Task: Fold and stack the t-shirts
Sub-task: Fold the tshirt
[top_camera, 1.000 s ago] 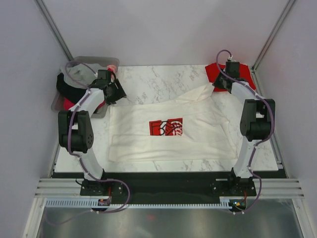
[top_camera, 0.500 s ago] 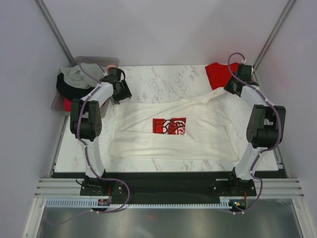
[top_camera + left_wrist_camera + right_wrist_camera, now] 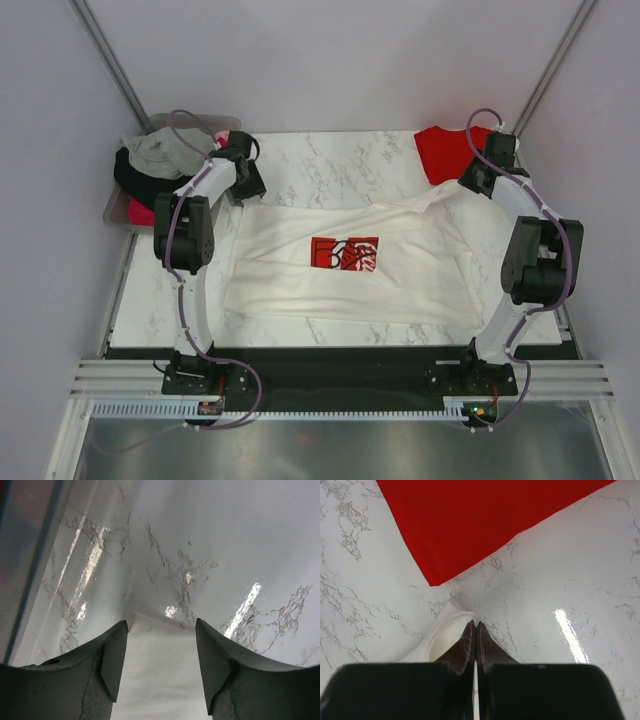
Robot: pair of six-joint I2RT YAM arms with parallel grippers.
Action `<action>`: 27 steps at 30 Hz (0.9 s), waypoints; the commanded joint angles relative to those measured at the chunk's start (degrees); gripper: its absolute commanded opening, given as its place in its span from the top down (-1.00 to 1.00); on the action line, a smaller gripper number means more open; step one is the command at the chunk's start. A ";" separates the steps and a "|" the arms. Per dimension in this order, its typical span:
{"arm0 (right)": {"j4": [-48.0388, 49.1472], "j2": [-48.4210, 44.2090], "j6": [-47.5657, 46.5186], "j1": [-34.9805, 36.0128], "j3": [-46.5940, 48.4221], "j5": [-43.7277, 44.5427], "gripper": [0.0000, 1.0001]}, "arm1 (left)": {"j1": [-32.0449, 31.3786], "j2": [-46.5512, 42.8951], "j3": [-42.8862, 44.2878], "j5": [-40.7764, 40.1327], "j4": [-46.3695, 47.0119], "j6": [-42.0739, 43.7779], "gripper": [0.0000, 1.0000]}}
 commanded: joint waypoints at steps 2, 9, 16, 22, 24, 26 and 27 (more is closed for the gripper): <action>1.01 -2.26 -0.52 -0.27 0.52 -0.98 1.00 | -0.23 3.22 2.79 -1.60 -2.21 0.49 -0.23; 1.36 -2.00 -0.52 -0.36 0.17 -1.25 1.00 | -1.54 4.37 2.35 -2.03 -2.48 -0.30 0.30; 1.97 -1.21 0.10 -0.27 1.74 -8.16 1.00 | -1.46 3.06 7.35 -2.92 -5.72 1.19 0.96; -1.53 -0.68 -3.58 3.68 9.65 -21.03 1.00 | -1.37 -2.38 7.46 -0.98 -9.86 1.11 0.96; -4.61 -2.78 -4.12 5.00 9.93 -18.84 1.00 | -1.19 -6.51 3.52 -1.42 -9.77 0.23 0.96; -5.06 -4.98 -2.90 5.00 5.91 -16.82 1.00 | -0.76 -10.54 0.35 -1.86 -9.60 -0.30 0.96; -5.23 -7.60 -2.72 5.00 4.31 -16.46 1.00 | -0.58 -11.53 -2.72 -2.03 -9.34 -0.65 0.96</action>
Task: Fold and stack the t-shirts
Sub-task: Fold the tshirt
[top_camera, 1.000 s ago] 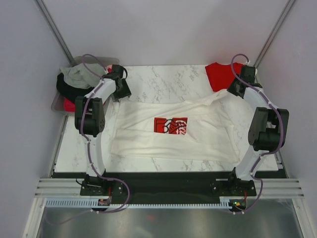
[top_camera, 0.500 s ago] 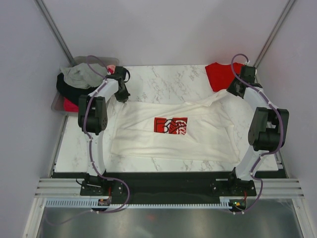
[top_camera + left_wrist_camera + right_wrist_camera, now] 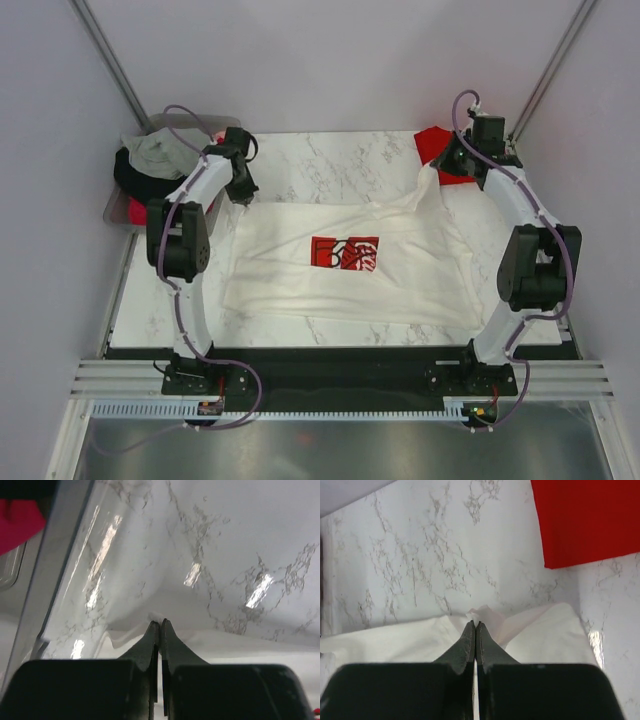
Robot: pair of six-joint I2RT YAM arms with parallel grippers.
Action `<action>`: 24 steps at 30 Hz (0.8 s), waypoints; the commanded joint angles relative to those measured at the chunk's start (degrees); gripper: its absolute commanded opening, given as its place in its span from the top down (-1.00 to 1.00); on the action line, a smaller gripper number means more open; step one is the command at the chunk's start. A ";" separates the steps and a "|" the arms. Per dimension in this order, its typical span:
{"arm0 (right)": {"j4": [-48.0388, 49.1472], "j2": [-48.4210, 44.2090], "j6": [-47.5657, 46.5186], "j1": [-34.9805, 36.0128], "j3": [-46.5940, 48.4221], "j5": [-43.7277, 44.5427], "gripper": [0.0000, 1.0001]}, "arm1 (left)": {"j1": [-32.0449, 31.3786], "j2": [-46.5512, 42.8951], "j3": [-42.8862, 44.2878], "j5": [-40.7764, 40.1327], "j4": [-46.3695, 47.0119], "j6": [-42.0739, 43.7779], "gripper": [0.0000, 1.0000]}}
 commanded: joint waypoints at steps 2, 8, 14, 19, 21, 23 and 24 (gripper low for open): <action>-3.07 -8.65 -0.31 0.20 -8.15 -0.13 1.00 | 1.04 -10.94 -6.99 -1.16 -0.50 -0.87 0.96; -4.03 -24.01 0.13 0.20 -21.54 2.76 1.00 | 2.80 -17.90 -17.19 -2.83 3.36 -1.49 0.96; -6.67 -35.80 -0.05 0.11 -31.19 5.93 1.00 | 3.77 -20.54 -22.03 -1.70 6.61 -1.14 0.96; -9.13 -43.37 2.49 0.11 -37.27 10.76 1.00 | 3.77 -24.05 -27.04 0.42 10.31 -1.31 0.96; -10.01 -47.68 4.25 0.11 -40.52 12.35 1.00 | 3.77 -24.93 -28.70 0.42 10.83 -1.57 0.96; -11.15 -52.23 8.20 0.02 -44.21 13.40 1.00 | 3.77 -26.33 -29.59 0.33 11.19 -1.66 0.96; -11.85 -53.74 9.87 0.02 -45.36 15.32 1.00 | 3.77 -26.87 -30.55 0.59 11.54 -1.58 0.96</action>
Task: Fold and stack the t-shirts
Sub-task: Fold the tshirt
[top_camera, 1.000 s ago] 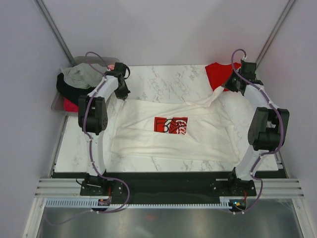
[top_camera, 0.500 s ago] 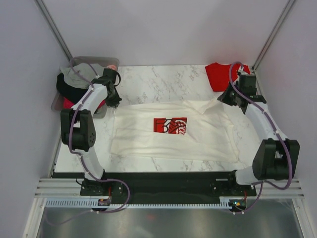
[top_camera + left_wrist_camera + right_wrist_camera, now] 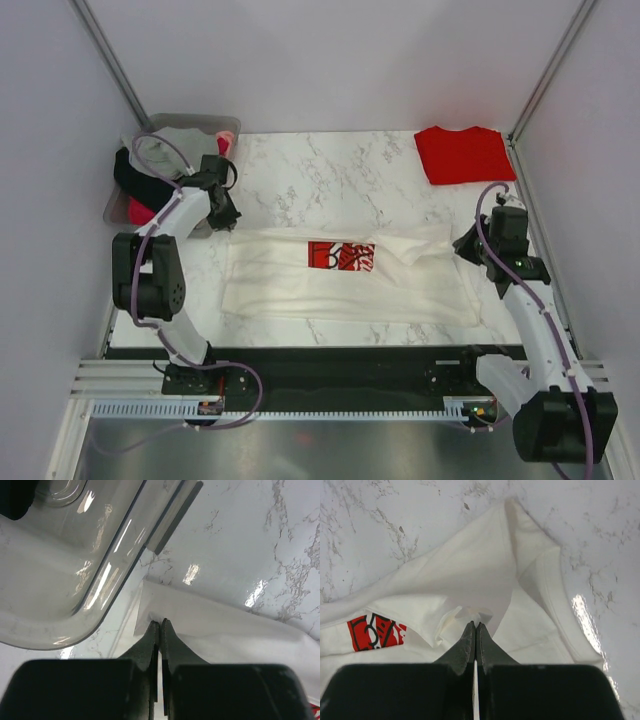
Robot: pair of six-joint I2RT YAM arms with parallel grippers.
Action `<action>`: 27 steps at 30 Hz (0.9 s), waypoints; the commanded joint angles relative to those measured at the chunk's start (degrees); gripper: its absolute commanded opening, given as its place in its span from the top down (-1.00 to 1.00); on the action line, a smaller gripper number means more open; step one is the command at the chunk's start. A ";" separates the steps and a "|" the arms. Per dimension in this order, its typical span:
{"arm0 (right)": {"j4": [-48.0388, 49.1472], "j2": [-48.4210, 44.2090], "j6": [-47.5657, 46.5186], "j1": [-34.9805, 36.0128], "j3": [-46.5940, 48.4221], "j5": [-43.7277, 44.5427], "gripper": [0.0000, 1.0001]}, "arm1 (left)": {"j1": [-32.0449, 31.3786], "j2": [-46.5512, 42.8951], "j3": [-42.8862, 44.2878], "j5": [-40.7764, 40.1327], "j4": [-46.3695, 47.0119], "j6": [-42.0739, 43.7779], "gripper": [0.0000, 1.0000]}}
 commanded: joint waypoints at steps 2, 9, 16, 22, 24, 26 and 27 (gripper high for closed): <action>-2.97 -9.86 10.87 -0.13 -6.98 5.27 1.00 | 0.18 -4.88 -1.88 0.95 3.32 -1.29 0.96; -3.84 -27.98 25.29 -0.13 -18.17 5.44 -0.45 | 0.97 -14.80 -9.60 -1.42 5.25 -5.24 0.26; -2.29 -30.82 26.81 -0.13 -17.37 6.07 -0.55 | 2.55 -27.19 -17.79 -0.13 10.08 -8.50 -0.19; 6.43 -13.52 26.37 2.06 -21.86 -4.76 -0.53 | -4.44 -21.08 -16.49 6.22 17.56 -3.76 0.02; 7.31 -7.01 26.37 5.47 -21.43 -2.66 -0.54 | -7.45 -15.10 -14.20 6.13 17.47 -2.17 0.04; 7.66 -1.47 27.15 7.50 -20.37 -1.07 -0.54 | -10.62 -9.23 -12.79 8.32 17.56 -1.82 0.06; 8.19 0.29 27.24 7.77 -20.02 -0.28 -0.55 | -12.28 -7.45 -12.26 8.94 17.30 -1.82 0.08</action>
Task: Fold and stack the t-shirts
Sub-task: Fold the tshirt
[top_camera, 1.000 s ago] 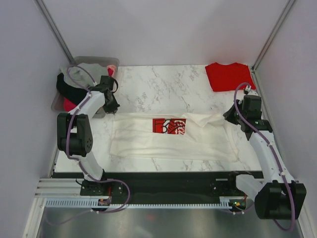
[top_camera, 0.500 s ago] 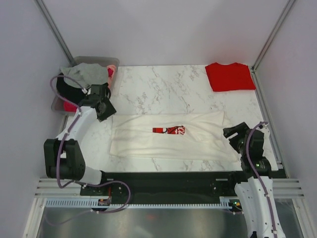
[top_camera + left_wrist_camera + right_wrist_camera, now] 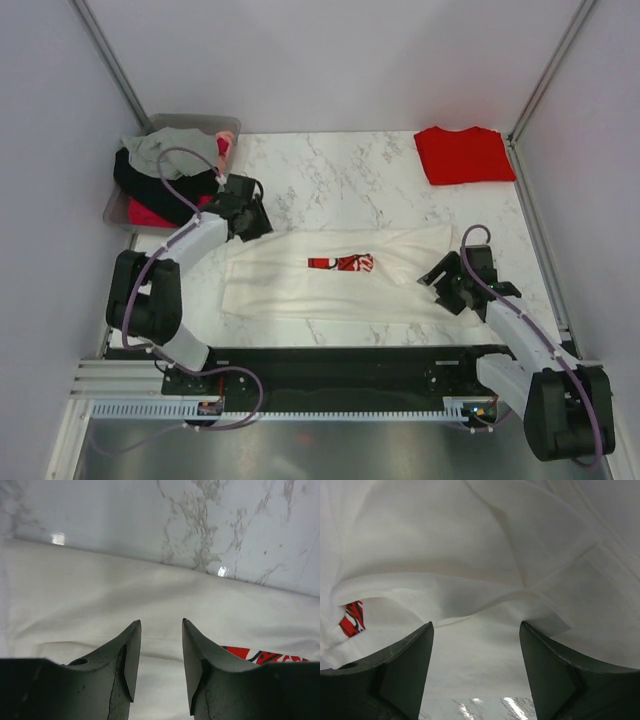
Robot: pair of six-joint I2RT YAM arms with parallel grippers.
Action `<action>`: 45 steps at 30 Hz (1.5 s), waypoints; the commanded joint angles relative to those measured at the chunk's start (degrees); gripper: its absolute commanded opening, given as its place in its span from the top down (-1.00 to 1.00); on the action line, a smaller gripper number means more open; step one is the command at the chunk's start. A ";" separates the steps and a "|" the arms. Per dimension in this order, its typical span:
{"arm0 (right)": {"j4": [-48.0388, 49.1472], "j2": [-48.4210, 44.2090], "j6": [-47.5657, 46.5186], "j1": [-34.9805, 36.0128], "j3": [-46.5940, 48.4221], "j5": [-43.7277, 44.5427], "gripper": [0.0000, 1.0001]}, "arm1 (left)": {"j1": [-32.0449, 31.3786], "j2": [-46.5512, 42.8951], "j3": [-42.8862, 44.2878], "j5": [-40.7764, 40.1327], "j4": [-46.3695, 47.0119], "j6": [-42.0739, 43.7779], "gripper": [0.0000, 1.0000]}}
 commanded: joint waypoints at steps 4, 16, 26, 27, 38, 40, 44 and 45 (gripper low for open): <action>7.15 13.72 1.72 1.99 3.46 2.07 -0.60 | -5.62 12.68 3.18 5.24 0.18 2.03 0.16; 11.47 58.71 -2.50 6.55 38.94 -2.06 -0.59 | -5.62 5.07 -12.96 7.96 -3.17 -6.40 0.34; -1.27 91.17 -4.70 10.25 86.14 -5.66 -0.58 | -8.42 -7.79 -25.99 22.28 4.55 -15.98 0.28; -1.80 94.84 -4.61 10.25 92.09 -6.10 -0.58 | -10.52 -7.44 -26.61 25.16 8.31 -17.47 0.28; 10.05 113.87 0.93 9.90 117.03 -12.69 -0.67 | -23.46 4.77 -14.94 25.99 16.54 -25.05 0.28; 12.77 113.08 0.84 9.90 115.45 -12.08 -0.67 | -23.46 5.30 -11.87 25.02 14.60 -23.21 0.28; 17.17 108.16 0.23 9.46 109.22 -11.90 -0.68 | -24.25 2.25 -6.94 21.95 7.66 -20.13 0.24; 18.83 106.93 -0.04 9.28 107.90 -13.82 -0.69 | -25.12 0.84 -5.88 20.72 3.47 -19.52 0.24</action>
